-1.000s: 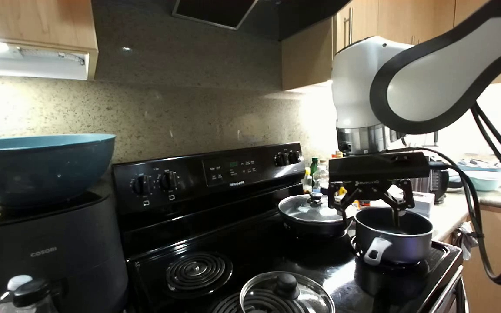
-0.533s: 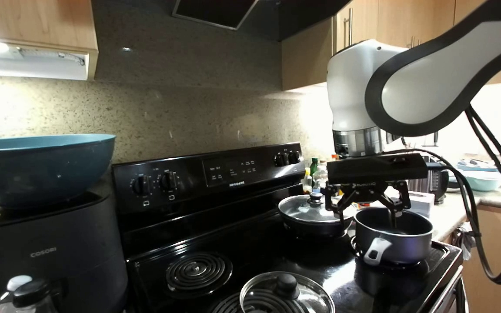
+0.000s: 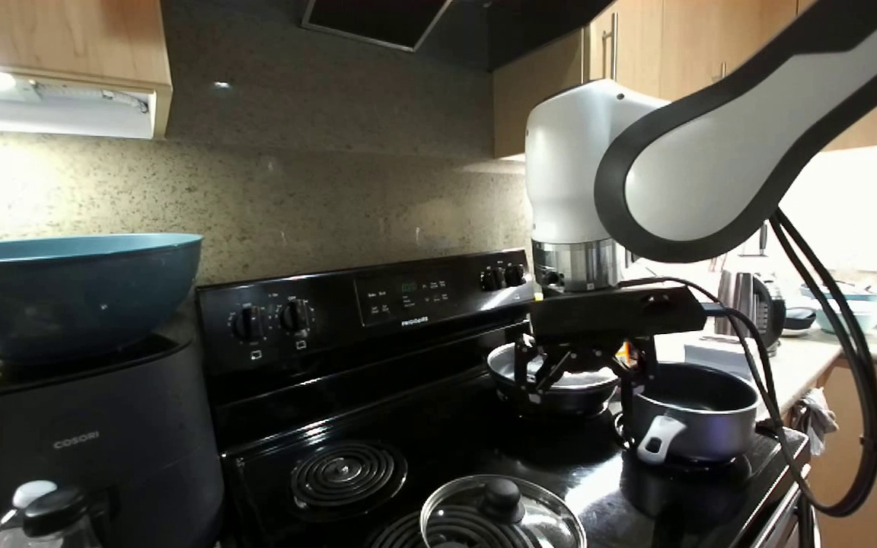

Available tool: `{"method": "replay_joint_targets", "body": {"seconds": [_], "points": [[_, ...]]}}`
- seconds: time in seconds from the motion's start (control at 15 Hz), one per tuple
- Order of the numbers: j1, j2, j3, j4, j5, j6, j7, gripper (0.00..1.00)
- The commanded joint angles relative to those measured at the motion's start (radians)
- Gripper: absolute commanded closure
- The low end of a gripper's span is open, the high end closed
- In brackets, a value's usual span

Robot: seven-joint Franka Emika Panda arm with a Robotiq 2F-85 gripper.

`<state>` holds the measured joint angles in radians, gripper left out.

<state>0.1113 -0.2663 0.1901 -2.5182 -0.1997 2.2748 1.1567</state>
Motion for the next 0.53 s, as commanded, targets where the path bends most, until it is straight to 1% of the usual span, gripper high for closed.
{"method": "replay_joint_targets", "body": {"seconds": [0.0, 0.2, 0.33, 0.47], "points": [[-0.014, 0.003, 0.013, 0.004, 0.006, 0.000, -0.009, 0.00], [-0.014, 0.004, 0.013, 0.005, 0.006, 0.000, -0.013, 0.00], [0.008, 0.055, 0.013, 0.043, 0.033, 0.004, -0.082, 0.00], [0.022, 0.105, 0.022, 0.087, 0.036, -0.010, -0.140, 0.00]]}}
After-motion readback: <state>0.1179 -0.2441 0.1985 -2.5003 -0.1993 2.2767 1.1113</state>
